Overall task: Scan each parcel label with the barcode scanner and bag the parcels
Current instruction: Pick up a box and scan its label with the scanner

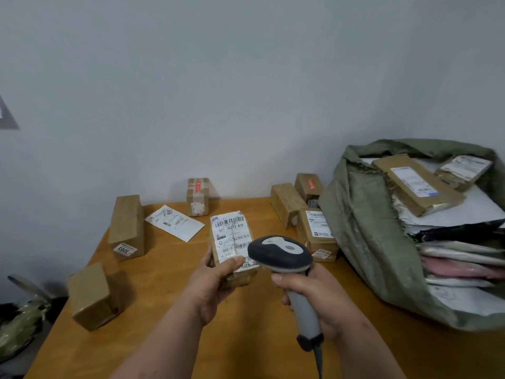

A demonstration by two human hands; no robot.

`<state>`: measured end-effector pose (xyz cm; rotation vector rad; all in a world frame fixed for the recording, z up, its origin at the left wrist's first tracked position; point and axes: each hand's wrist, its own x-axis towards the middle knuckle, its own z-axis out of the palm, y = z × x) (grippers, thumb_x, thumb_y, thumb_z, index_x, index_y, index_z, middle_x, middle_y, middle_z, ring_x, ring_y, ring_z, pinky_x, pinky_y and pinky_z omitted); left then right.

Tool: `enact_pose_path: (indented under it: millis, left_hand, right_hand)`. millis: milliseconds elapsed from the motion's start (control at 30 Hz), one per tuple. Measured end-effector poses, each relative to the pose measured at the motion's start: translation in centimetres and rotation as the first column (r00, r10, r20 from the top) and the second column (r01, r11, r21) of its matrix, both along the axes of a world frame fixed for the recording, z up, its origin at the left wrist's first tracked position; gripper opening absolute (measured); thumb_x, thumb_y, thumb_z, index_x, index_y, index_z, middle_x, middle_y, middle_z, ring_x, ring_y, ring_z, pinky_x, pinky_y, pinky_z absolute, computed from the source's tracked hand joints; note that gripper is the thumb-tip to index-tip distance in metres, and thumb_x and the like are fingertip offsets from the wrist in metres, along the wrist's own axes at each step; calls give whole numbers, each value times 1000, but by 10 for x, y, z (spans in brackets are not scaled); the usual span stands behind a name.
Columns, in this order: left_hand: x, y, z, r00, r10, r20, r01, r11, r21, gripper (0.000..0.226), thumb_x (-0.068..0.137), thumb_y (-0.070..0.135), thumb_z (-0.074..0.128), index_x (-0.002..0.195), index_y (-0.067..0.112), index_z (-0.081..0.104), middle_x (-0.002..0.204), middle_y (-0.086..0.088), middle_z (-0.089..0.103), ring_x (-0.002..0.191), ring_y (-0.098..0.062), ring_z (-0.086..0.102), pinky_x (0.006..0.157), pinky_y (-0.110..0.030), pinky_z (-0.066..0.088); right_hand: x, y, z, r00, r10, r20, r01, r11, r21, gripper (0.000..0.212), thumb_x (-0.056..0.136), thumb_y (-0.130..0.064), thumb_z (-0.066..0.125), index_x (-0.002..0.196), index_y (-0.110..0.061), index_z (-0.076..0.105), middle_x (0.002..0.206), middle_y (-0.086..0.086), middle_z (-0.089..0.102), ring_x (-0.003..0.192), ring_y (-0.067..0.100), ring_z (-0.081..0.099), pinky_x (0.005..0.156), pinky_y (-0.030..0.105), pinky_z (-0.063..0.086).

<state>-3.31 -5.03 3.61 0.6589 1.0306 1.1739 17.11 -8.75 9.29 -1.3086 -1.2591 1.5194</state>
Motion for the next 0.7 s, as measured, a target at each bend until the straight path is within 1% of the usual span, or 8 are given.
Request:
enact_pose_path:
  millis: [133,233,367,433,500,533,633,700]
  left_hand:
    - [46,3,6,999,-31,-11,31,999,17,73,54,18,85,121,26,57,98,-5,77,76,-22,76,54,-26,57]
    - [97,6,12,998,-52,-41,53,998,16,75,55,21,84,125,27,56,100,-1,77,78,-18,76,59,-28,57]
    - [179,12,23,992,-114,-60,117,992,45,83,54,23,87,130,27,54,102,0,77,83,-17,75,56,-25,57]
    - [217,15,31,986,-141,-83,147,986,72,91,54,25,87,137,29,50,105,2,76,88,-18,75,63,-28,58]
    - [252,19,38,981,-150,-127,162,982,93,107,48,30,90,144,32,43,104,6,76,92,-18,74,74,-32,56]
    - [268,21,42,977,-153,-148,169,981,100,114,45,33,91,147,32,39,103,8,76,91,-16,74,74,-32,55]
    - [311,28,55,959,-160,-235,196,970,141,128,37,42,92,150,33,33,110,6,72,88,-13,73,67,-26,56]
    - [334,36,63,939,-152,-309,214,961,177,128,36,45,93,148,35,31,123,2,64,102,-17,68,80,-33,58]
  right_hand:
    - [43,1,0,997,-75,-15,76,997,25,35,59,-39,84,93,-33,77,83,-4,75,70,16,65,73,37,52]
    - [90,1,2,992,-123,-12,123,991,51,24,61,-39,82,85,-39,77,75,-6,72,67,14,65,70,34,52]
    - [166,-2,5,963,-269,-4,269,959,87,25,67,-39,85,88,-29,76,74,-2,74,70,18,67,75,41,54]
    - [199,-5,5,947,-322,-9,321,940,113,23,75,-33,85,95,-28,74,80,-2,76,72,18,68,78,42,55]
    - [226,-7,6,932,-360,-29,361,923,133,30,75,-35,85,101,-28,72,86,-1,77,77,20,70,85,47,54]
    - [239,-8,6,925,-379,-40,380,914,145,33,73,-37,84,102,-29,71,87,-3,77,80,22,71,87,47,53]
    - [272,-6,7,907,-415,-77,422,887,188,27,77,-33,85,101,-30,73,86,-5,76,82,25,70,78,42,54]
    - [290,-2,9,894,-435,-103,447,867,218,21,78,-31,83,97,-32,75,88,0,76,84,29,70,74,42,57]
